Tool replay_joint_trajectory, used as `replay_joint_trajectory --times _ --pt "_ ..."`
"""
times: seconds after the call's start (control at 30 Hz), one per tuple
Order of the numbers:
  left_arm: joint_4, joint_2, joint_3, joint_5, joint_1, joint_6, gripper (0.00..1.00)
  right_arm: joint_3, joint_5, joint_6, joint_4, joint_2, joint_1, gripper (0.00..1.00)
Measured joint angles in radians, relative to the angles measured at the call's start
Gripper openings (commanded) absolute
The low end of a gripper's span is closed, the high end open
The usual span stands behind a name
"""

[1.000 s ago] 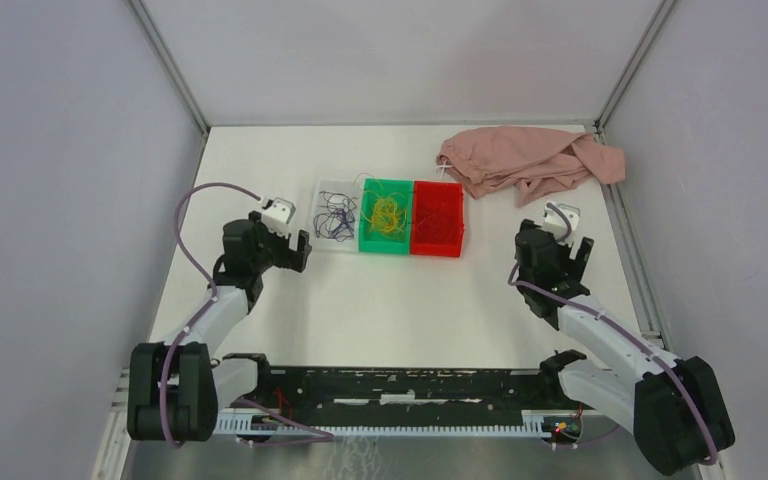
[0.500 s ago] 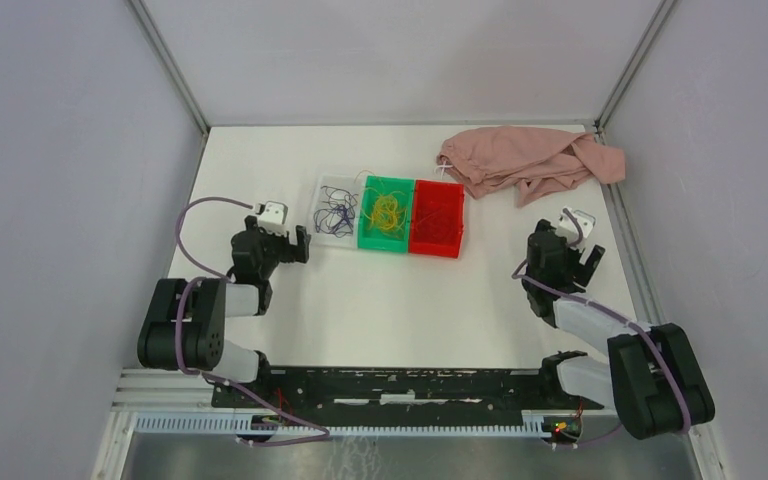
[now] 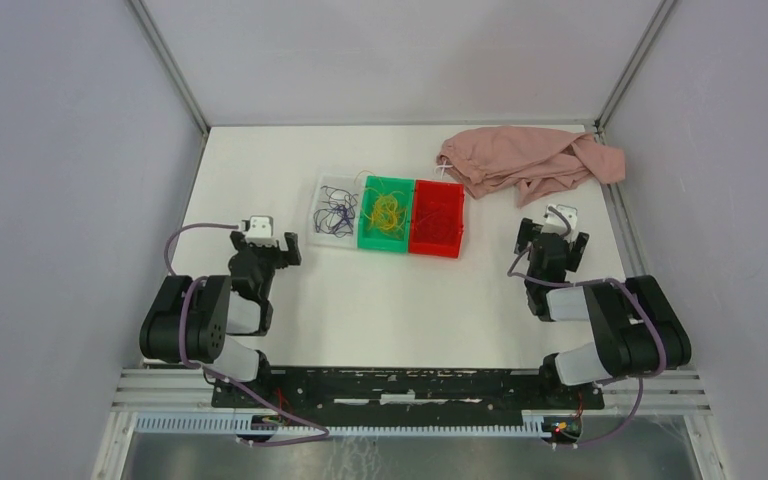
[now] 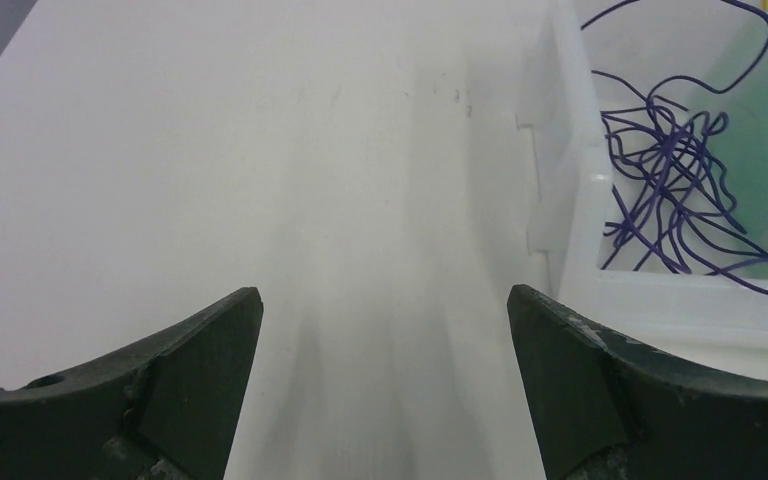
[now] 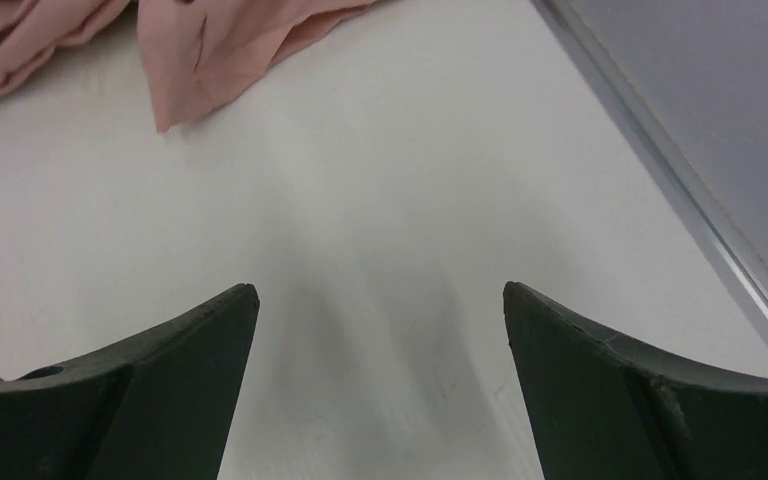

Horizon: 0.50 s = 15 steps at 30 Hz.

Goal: Untangle the cables
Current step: Reset both arms

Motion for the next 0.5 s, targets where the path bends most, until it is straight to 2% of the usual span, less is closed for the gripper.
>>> replay_joint_trajectory --times 0.17,0.27,0.5 --pt "-0.057 0.005 0.061 -0.063 0.0 -0.023 0.99 0.011 -0.082 -0.052 0.047 0.12 0.006 0.99" --pt "-0.083 0.009 0.106 -0.069 -0.002 -0.023 0.99 0.042 -0.114 -0.055 0.034 0.121 -0.007 0.99" --pt "-0.114 0.009 0.109 -0.07 -0.005 -0.023 0.99 0.055 -0.132 -0.055 0.027 0.119 -0.02 0.99"
